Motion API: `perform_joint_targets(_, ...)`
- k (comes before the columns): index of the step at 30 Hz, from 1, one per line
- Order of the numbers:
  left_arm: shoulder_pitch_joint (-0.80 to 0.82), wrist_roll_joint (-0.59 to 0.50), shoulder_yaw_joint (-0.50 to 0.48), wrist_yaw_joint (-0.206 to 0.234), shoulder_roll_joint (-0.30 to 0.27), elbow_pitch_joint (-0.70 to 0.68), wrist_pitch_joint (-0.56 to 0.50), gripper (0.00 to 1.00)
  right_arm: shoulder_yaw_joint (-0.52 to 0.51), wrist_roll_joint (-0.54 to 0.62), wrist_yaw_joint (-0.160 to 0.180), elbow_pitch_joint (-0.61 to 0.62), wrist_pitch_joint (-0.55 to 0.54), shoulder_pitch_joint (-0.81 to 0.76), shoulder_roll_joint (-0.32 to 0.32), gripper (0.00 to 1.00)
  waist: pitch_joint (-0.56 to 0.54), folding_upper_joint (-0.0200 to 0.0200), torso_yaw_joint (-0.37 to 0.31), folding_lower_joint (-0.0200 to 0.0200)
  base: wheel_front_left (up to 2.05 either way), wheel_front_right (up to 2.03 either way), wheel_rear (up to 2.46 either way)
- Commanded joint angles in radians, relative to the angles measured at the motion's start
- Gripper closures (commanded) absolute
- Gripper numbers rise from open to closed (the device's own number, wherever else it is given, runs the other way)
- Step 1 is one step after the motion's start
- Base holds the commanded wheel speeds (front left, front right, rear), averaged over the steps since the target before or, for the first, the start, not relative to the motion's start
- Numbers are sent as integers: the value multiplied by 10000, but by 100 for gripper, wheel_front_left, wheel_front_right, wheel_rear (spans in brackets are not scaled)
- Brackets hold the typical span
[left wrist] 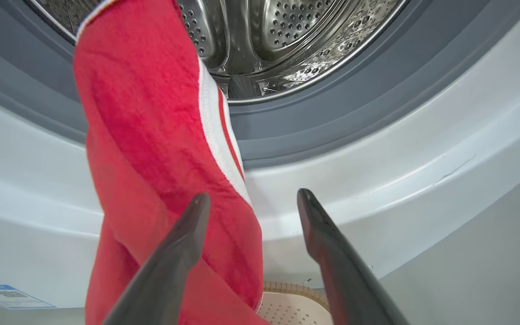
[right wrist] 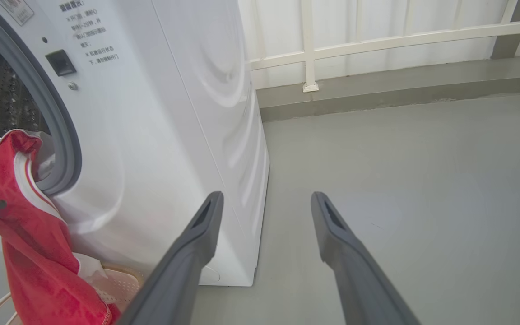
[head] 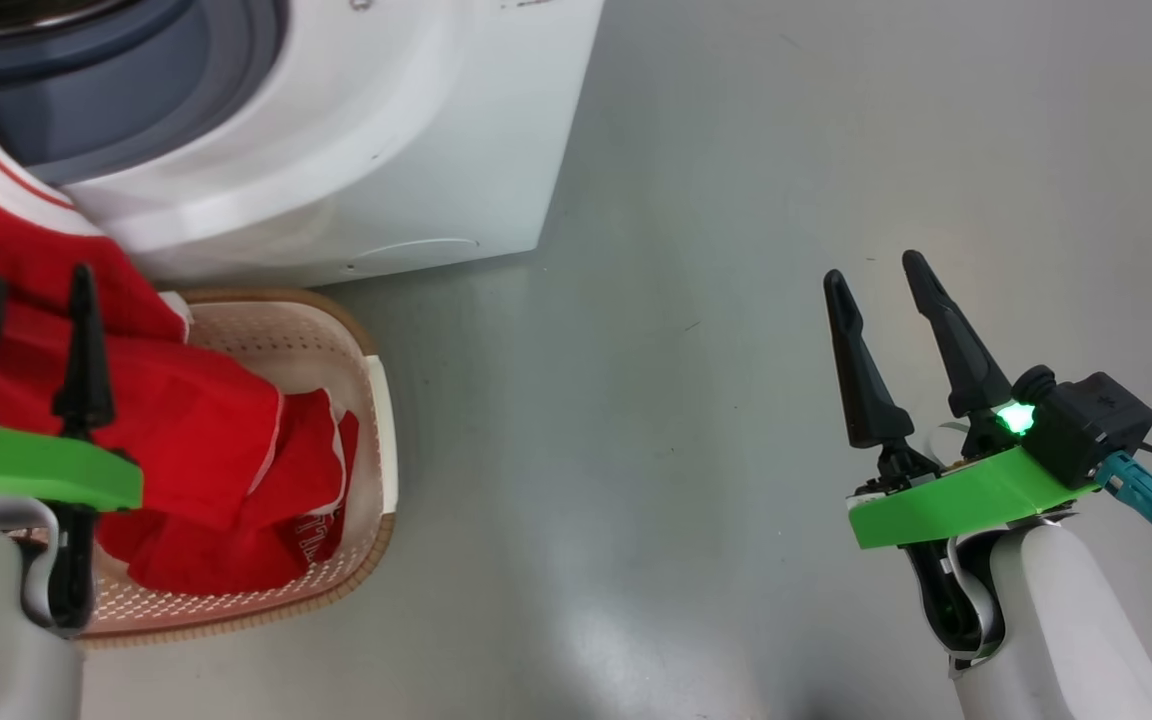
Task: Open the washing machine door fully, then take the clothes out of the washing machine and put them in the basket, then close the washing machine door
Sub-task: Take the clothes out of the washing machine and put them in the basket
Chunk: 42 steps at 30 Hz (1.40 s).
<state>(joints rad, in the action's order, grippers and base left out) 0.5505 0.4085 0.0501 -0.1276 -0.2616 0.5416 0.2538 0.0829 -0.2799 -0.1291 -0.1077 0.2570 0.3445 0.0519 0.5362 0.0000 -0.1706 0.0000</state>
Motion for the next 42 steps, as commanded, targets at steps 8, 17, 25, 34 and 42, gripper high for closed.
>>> perform_joint_targets(8,-1603,-518,-1533,-31,11,-2852,79,0,142,260,-16,210,48,-372,-17,0,-167,0,122,0,0,0,0)
perform_joint_targets(17,-3006,-727,-2491,-31,513,-4510,80,0,169,286,-16,183,48,-456,-17,0,-267,0,71,0,0,0,0)
perform_joint_targets(25,-3777,-829,-3045,-31,858,-5269,80,0,222,257,-16,164,48,-480,-17,0,-311,0,-72,0,0,0,0)
perform_joint_targets(34,-3700,-823,-3047,-31,946,-5432,80,0,220,255,-16,158,48,-547,-17,0,-385,0,-113,0,0,0,0)
perform_joint_targets(42,-2473,-573,-2437,-31,347,-4366,80,0,197,266,-16,208,48,-572,-17,0,-395,0,-15,0,0,0,0)
